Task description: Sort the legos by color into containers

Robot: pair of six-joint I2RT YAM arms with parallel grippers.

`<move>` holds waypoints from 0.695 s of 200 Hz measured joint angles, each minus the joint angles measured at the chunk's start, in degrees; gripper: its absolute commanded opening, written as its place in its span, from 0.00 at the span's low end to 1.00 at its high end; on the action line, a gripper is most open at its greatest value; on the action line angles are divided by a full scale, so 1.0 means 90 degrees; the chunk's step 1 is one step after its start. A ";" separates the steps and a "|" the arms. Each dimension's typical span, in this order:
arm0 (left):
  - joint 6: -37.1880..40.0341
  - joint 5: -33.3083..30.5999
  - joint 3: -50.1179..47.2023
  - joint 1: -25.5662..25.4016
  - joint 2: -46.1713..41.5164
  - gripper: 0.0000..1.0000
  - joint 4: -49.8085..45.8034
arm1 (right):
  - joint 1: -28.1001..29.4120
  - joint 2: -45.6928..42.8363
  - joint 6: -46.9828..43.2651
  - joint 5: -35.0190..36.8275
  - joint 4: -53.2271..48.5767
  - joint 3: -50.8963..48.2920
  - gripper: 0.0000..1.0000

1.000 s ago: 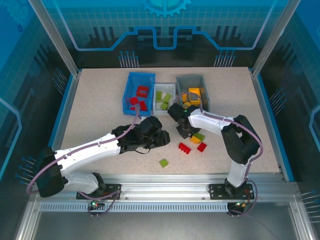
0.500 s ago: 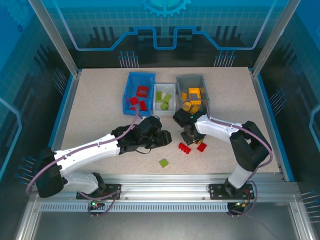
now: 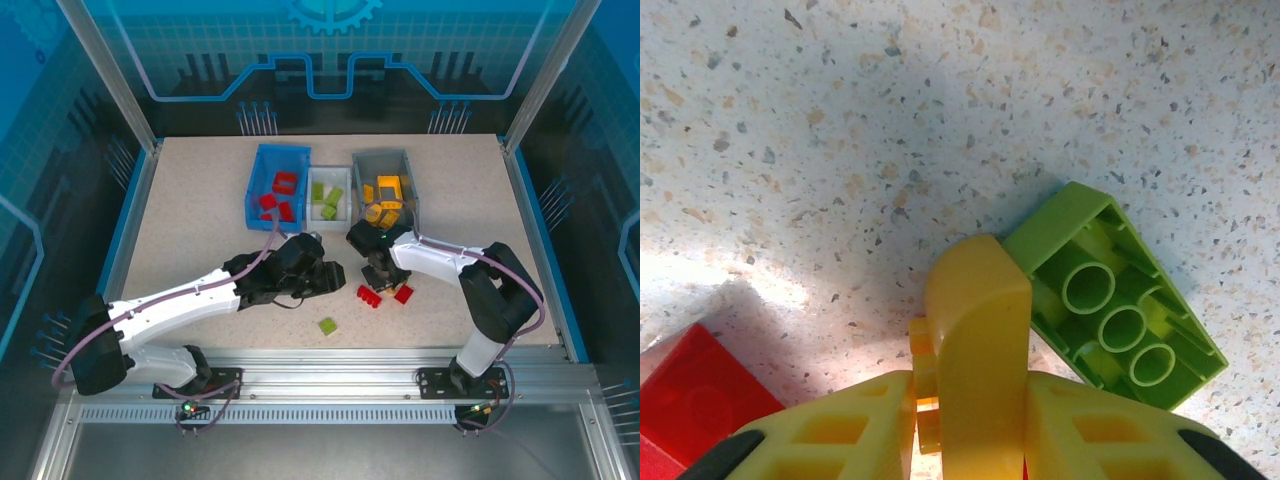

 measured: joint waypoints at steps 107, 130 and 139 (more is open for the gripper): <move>0.0078 0.0019 0.0000 -0.0049 -0.0002 0.51 0.0214 | -0.0005 0.0221 -0.0002 -0.0051 0.0092 0.0291 0.20; 0.0146 0.0019 0.0002 -0.0049 -0.0002 0.52 0.0267 | -0.0010 -0.0112 -0.0005 -0.0012 0.0080 0.0296 0.19; 0.0168 0.0017 0.0022 -0.0049 0.0000 0.52 0.0270 | -0.0017 -0.0289 -0.0005 -0.0007 0.0056 0.0313 0.19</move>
